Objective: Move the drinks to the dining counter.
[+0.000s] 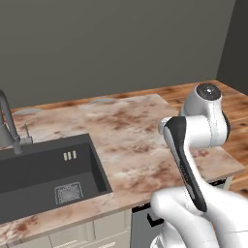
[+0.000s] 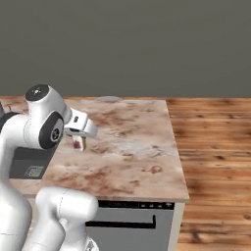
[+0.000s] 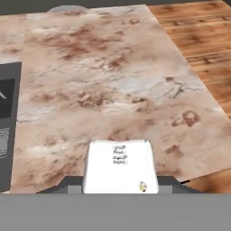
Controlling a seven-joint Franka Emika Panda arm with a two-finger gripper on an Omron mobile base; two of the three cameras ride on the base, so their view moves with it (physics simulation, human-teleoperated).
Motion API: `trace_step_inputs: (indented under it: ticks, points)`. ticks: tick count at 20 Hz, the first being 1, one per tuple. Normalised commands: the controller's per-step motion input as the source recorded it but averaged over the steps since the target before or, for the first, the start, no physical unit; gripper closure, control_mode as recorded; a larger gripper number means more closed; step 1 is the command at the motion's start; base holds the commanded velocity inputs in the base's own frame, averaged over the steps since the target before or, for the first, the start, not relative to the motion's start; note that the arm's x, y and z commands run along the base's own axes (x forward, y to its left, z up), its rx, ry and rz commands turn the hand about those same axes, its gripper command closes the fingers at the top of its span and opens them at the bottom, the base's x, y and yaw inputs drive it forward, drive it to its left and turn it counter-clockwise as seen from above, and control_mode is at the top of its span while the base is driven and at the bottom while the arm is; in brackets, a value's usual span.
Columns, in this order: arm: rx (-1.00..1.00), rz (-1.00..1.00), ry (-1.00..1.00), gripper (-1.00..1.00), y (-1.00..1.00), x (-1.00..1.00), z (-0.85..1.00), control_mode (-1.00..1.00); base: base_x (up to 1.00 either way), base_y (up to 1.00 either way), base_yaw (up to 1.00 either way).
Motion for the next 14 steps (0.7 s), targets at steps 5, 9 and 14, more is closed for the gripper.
trace_step_inputs:
  ticks: [5,9,14]
  points:
    - [0.00,0.04,0.00,1.00,0.00,0.36,-0.46,-1.00,0.00,0.00,0.00]
    - [0.00,0.06,-0.03,1.00,0.00,0.27,-0.41,-1.00,0.00,0.00,0.00]
    - [0.02,0.09,-0.15,1.00,0.03,0.21,-0.32,-1.00,0.00,0.00,0.00]
